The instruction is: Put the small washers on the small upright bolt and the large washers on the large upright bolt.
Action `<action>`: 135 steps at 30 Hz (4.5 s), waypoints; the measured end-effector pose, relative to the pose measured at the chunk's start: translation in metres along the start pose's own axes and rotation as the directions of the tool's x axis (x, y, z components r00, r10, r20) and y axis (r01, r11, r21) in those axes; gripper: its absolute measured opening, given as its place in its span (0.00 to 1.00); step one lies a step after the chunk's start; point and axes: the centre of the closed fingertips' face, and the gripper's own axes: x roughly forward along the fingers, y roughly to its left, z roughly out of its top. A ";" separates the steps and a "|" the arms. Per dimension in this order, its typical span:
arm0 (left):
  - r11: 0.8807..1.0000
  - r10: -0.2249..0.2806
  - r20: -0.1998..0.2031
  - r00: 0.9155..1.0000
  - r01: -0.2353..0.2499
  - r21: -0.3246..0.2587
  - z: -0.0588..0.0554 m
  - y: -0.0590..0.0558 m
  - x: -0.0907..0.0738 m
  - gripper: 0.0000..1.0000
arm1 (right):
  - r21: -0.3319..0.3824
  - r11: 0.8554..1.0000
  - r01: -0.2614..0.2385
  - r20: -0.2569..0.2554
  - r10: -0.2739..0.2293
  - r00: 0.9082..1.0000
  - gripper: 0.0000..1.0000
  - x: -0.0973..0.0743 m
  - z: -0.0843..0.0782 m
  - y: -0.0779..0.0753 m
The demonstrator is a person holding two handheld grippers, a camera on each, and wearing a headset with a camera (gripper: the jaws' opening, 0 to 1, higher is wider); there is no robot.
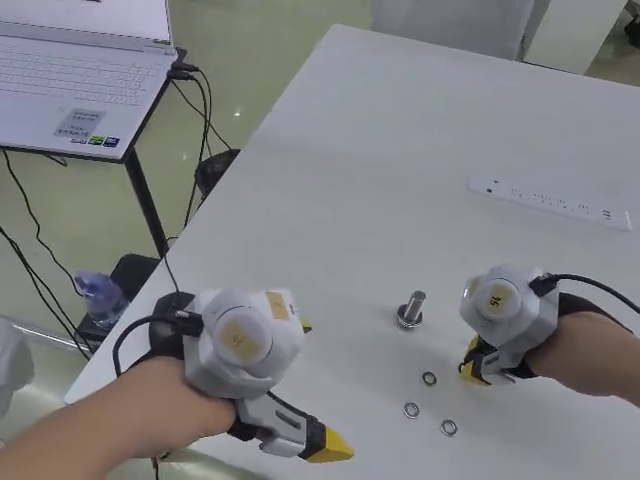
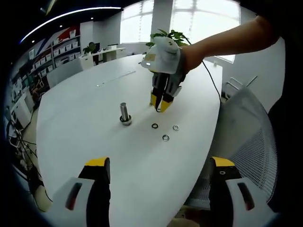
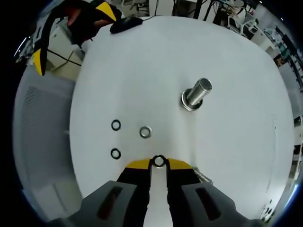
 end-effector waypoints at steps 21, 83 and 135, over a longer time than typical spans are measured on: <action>1.000 -0.001 0.012 1.000 0.001 -0.018 0.004 0.003 0.006 0.94 | 0.109 0.991 0.074 0.023 -0.077 0.997 0.12 -0.051 -0.035 -0.039; 0.997 -0.011 -0.021 1.000 0.009 -0.081 -0.015 0.005 0.002 0.94 | 0.093 0.995 0.040 -0.026 -0.038 0.999 0.13 0.003 -0.020 -0.052; 0.996 -0.003 -0.002 1.000 0.003 -0.084 -0.006 0.001 -0.005 0.90 | 0.033 0.999 0.025 0.041 -0.026 0.999 0.35 -0.014 0.004 -0.043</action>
